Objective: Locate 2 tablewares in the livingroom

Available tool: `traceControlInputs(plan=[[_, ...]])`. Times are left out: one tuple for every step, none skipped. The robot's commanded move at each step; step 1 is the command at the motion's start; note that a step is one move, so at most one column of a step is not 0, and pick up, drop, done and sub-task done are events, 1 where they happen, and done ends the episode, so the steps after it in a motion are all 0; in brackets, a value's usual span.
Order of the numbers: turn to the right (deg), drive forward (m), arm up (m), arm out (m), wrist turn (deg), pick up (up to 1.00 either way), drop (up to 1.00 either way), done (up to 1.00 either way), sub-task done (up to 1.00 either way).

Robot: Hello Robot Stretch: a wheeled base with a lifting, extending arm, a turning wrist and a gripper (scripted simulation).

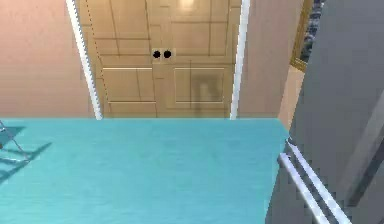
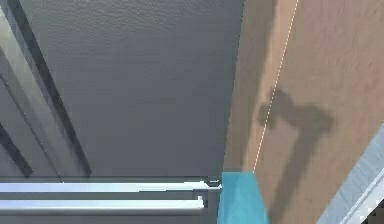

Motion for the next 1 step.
traceControlInputs(plan=[[-45.0,0.00,0.00,0.00,0.0,0.00,0.00,0.00,0.00]])
